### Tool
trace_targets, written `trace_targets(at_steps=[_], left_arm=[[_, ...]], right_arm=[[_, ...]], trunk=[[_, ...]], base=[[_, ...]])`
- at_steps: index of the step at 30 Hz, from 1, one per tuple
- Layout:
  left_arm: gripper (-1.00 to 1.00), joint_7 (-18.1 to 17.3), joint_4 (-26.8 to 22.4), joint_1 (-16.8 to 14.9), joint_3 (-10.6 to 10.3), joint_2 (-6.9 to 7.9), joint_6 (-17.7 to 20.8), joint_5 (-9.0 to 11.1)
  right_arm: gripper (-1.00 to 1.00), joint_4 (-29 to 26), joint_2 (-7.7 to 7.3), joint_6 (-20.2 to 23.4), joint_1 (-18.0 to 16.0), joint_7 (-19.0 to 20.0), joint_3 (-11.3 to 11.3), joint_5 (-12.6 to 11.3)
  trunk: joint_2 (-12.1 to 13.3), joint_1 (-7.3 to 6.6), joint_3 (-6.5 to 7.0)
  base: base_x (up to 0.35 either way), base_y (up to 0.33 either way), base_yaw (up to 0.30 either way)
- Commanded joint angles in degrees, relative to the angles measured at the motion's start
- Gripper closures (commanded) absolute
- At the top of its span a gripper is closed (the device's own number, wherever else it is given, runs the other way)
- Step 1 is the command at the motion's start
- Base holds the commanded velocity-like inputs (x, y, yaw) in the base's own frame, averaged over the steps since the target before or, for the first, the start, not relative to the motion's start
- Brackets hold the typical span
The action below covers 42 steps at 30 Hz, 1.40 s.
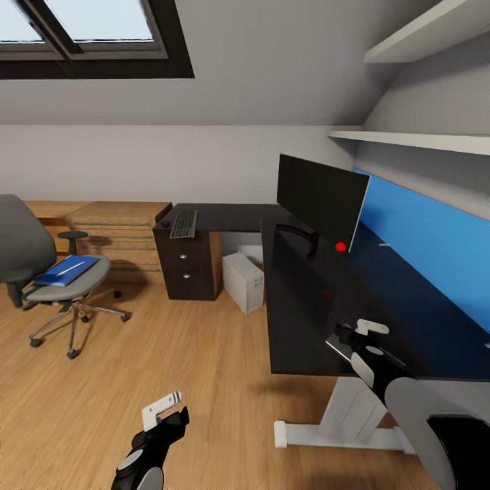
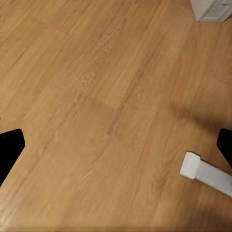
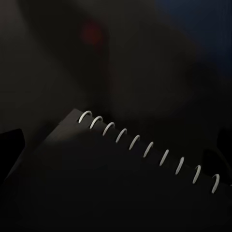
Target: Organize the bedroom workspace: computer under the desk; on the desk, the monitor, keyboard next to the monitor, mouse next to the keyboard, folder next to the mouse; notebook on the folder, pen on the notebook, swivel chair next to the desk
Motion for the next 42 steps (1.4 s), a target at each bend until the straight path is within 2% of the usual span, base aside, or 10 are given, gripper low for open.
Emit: trace_targets(at_steps=[1, 10, 42], left_arm=[[-1.00, 0.43, -0.09, -0.05, -0.13, 0.06, 0.16, 0.28], [-1.00, 0.49, -0.09, -0.05, -0.13, 0.06, 0.16, 0.28], [-1.00, 0.58, -0.04, -0.05, -0.16, 0.06, 0.16, 0.29]], right_arm=[[-1.00, 1.17, -0.01, -0.23, -0.01, -0.19, -0.38, -0.83], [-1.00, 1.17, -0.03, -0.23, -0.01, -0.21, -0.38, -0.83], [-1.00, 1.17, 0.00, -0.28, -0.01, -0.21, -0.38, -0.83]], trunk=[[-0.03, -0.01, -0.06], [-0.03, -0.01, -0.06], [12.81, -7.04, 5.68]], base=[[-0.166, 0.000, 0.000], [-0.082, 0.000, 0.000], [0.000, 0.000, 0.000]])
